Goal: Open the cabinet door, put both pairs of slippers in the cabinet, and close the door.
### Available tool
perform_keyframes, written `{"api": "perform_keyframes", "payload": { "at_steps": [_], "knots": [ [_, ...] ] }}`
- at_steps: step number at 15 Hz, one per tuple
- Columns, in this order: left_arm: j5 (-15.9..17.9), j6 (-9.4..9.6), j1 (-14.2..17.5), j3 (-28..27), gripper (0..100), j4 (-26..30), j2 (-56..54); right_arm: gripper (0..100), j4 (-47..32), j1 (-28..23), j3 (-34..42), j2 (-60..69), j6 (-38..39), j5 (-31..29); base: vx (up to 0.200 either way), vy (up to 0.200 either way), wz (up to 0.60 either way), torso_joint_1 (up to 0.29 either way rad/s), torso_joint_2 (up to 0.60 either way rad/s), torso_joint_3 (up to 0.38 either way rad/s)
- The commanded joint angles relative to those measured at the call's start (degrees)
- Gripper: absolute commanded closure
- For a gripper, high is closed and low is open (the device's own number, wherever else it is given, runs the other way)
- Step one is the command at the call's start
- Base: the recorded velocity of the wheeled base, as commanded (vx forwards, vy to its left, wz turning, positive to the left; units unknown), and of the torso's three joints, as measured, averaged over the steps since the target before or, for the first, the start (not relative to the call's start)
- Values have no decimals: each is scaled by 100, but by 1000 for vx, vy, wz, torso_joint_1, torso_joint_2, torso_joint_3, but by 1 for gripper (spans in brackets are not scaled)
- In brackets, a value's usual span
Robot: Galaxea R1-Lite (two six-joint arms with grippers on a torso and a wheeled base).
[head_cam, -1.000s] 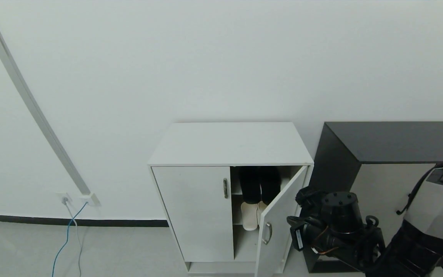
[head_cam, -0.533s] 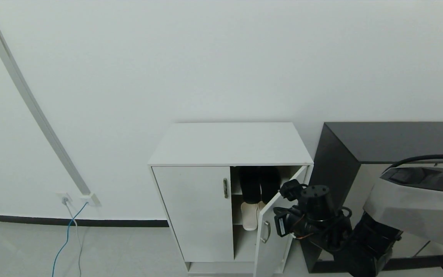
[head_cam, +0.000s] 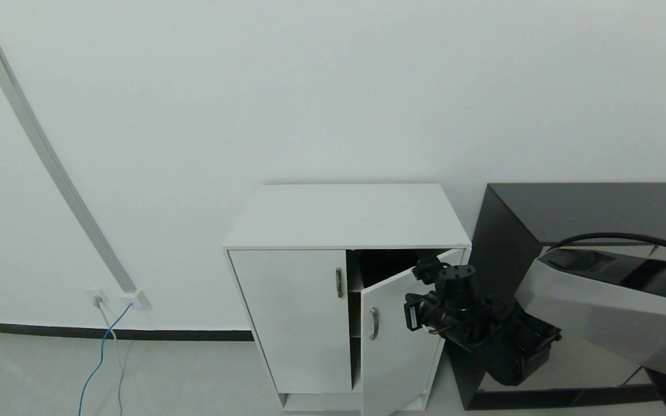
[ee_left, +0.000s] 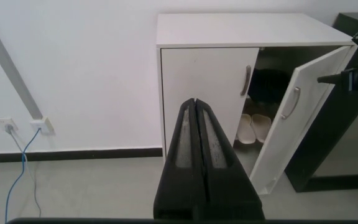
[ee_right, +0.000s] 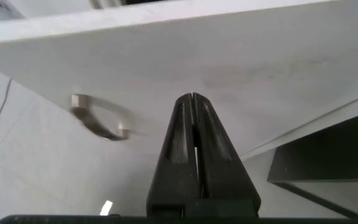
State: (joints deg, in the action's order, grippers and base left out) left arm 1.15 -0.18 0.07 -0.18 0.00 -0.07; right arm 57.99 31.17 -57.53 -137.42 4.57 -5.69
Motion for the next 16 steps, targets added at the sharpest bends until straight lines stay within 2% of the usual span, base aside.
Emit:
{"api": "perform_keyframes", "payload": {
  "at_steps": [1, 9, 16],
  "knots": [
    [0, -8, 1, 1, 100, -9, 7, 100, -104, -59, -391, -276, 0, -2, 0, 0, 0, 0, 0, 0],
    [0, 1, 1, 1, 100, 0, 7, 100, -499, -217, -1270, -636, 0, -2, 0, 0, 0, 0, 0, 0],
    [-9, -8, 1, 1, 100, -9, 7, 100, -824, -322, -1674, -698, 0, 7, 0, 0, 0, 0, 0, 0]
  ]
}}
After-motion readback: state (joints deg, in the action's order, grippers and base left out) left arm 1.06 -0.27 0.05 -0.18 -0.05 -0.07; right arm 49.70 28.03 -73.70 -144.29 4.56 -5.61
